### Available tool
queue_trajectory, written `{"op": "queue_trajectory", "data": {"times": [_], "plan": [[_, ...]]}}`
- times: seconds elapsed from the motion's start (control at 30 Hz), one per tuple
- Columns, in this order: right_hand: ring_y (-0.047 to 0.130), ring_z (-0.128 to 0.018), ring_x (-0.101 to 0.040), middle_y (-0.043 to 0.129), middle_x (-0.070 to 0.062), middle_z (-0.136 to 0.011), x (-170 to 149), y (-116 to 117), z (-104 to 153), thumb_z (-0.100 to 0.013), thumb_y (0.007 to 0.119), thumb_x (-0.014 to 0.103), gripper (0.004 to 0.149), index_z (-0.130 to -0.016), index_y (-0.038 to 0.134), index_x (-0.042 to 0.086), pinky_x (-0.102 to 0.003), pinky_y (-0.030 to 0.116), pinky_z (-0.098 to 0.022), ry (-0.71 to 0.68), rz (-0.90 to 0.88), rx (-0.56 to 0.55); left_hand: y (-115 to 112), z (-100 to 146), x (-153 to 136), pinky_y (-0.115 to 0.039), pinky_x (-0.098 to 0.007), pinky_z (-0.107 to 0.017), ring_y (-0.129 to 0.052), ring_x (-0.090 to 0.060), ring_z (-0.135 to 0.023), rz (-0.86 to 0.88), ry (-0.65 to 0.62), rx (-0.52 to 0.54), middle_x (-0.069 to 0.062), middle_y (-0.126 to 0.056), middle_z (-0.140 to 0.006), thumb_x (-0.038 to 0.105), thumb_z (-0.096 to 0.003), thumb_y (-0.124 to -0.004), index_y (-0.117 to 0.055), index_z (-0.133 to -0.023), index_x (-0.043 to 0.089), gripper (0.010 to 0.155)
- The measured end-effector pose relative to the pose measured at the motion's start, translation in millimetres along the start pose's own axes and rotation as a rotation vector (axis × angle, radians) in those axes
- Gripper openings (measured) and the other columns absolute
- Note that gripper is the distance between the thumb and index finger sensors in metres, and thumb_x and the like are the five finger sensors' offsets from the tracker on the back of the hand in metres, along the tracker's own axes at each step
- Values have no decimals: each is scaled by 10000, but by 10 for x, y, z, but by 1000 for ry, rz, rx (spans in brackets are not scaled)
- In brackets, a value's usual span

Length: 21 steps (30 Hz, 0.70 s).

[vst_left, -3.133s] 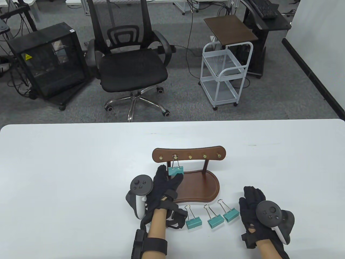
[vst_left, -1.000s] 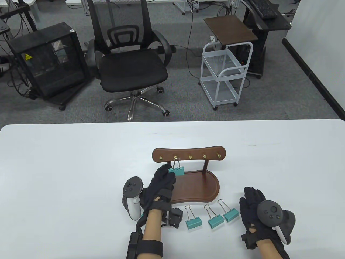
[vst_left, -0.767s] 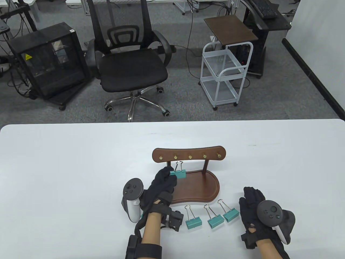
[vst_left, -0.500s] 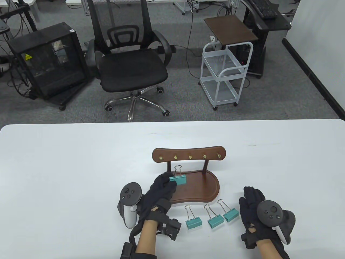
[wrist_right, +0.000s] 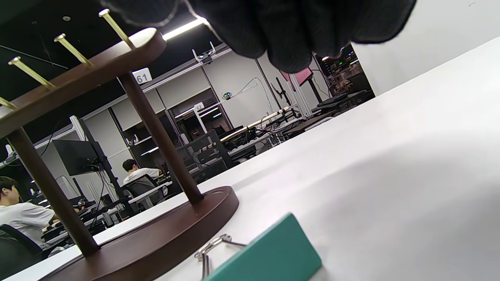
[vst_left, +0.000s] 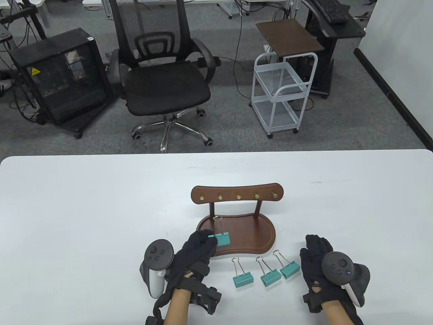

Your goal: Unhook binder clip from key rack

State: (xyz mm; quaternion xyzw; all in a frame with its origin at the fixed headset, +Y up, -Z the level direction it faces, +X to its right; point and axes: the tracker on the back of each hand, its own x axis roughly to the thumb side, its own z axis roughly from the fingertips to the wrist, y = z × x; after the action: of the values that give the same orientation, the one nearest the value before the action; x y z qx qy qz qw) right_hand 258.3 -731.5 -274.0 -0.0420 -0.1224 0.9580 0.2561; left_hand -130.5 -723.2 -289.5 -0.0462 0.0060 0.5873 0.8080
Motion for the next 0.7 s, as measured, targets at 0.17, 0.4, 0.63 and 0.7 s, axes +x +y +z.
{"op": "queue_trajectory", "data": {"times": [0.17,0.4,0.63,0.7], "plan": [[632,-874,-417,700,-149,-963,10,8,0,-403,640,486,592,-898,656,162,-510,633,-613,-4,-1,3,0,40,67,-846,-452,-380,-982,-283,-591,-236,53,28,-92,-937,-799,538,-550,-762,-783,-938,222,501],[633,-873,-417,699,-150,-963,14,9,0,-403,640,486,593,-898,656,160,-510,633,-613,-7,-8,1,-115,41,109,-838,-446,-339,-982,-273,-509,-542,145,-14,-102,-958,-717,537,-557,-769,-824,-890,192,483],[632,-874,-416,698,-151,-963,18,9,-5,-403,640,486,592,-898,653,162,-510,632,-613,-11,-20,-6,-239,0,52,-841,-435,-304,-991,-251,-449,-807,263,-74,-95,-975,-659,539,-563,-764,-851,-856,176,474],[631,-875,-417,696,-151,-964,18,6,-7,-402,640,486,593,-899,651,163,-510,632,-613,-11,-26,-13,-271,-12,29,-841,-435,-299,-992,-247,-437,-835,290,-96,-93,-977,-651,537,-565,-761,-855,-851,172,473]]}}
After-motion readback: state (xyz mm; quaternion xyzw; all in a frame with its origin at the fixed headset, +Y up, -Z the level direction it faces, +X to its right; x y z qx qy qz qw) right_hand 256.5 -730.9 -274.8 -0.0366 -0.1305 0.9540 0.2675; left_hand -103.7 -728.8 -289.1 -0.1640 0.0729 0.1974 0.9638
